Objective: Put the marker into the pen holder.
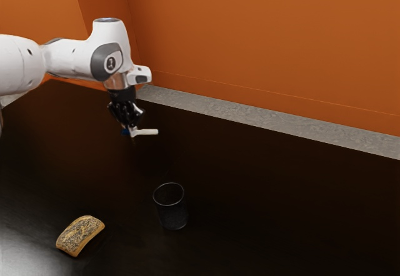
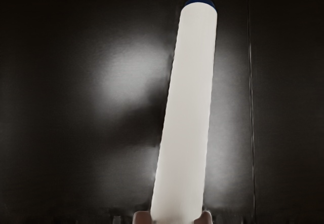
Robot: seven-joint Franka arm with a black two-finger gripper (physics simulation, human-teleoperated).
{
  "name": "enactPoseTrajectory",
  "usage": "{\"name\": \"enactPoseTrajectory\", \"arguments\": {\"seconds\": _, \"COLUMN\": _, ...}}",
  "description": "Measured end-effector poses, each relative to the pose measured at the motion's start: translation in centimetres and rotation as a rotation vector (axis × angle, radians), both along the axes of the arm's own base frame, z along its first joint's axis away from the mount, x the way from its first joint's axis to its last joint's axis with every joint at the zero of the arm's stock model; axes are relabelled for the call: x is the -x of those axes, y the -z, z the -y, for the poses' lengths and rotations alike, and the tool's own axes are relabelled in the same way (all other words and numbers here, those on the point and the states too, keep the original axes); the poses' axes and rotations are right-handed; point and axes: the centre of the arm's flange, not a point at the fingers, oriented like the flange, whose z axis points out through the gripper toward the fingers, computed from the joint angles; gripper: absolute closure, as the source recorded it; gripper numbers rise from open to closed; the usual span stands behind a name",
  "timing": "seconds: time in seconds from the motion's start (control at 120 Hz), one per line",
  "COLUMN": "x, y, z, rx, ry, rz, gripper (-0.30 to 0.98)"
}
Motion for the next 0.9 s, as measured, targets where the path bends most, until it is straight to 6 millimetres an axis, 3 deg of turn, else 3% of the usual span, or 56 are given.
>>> {"name": "enactPoseTrajectory", "arguments": {"seconds": 0.058, "x": 0.9, "y": -2.0, "z": 1.2, "rx": 0.001, "ry": 0.011, "rz": -0.027, "gripper": 0.79}}
{"name": "enactPoseTrajectory", "arguments": {"seconds": 0.225, "x": 3.5, "y": -5.2, "z": 6.2, "rx": 0.002, "ry": 0.069, "rz": -0.144, "gripper": 0.79}}
{"name": "enactPoseTrajectory", "arguments": {"seconds": 0.533, "x": 8.1, "y": -4.1, "z": 13.5, "rx": -0.036, "ry": 0.136, "rz": -0.458, "gripper": 0.77}}
{"name": "enactPoseTrajectory", "arguments": {"seconds": 0.6, "x": 8.1, "y": -3.4, "z": 13.9, "rx": -0.042, "ry": 0.132, "rz": -0.493, "gripper": 0.77}}
{"name": "enactPoseTrajectory", "arguments": {"seconds": 0.7, "x": 6.3, "y": -3.1, "z": 14.6, "rx": -0.047, "ry": 0.124, "rz": -0.496, "gripper": 0.75}}
{"name": "enactPoseTrajectory", "arguments": {"seconds": 0.767, "x": 5.7, "y": -3.2, "z": 15.5, "rx": -0.047, "ry": 0.132, "rz": -0.486, "gripper": 0.74}}
{"name": "enactPoseTrajectory", "arguments": {"seconds": 0.9, "x": 5.3, "y": -1.7, "z": 17.6, "rx": -0.047, "ry": 0.153, "rz": -0.501, "gripper": 0.73}}
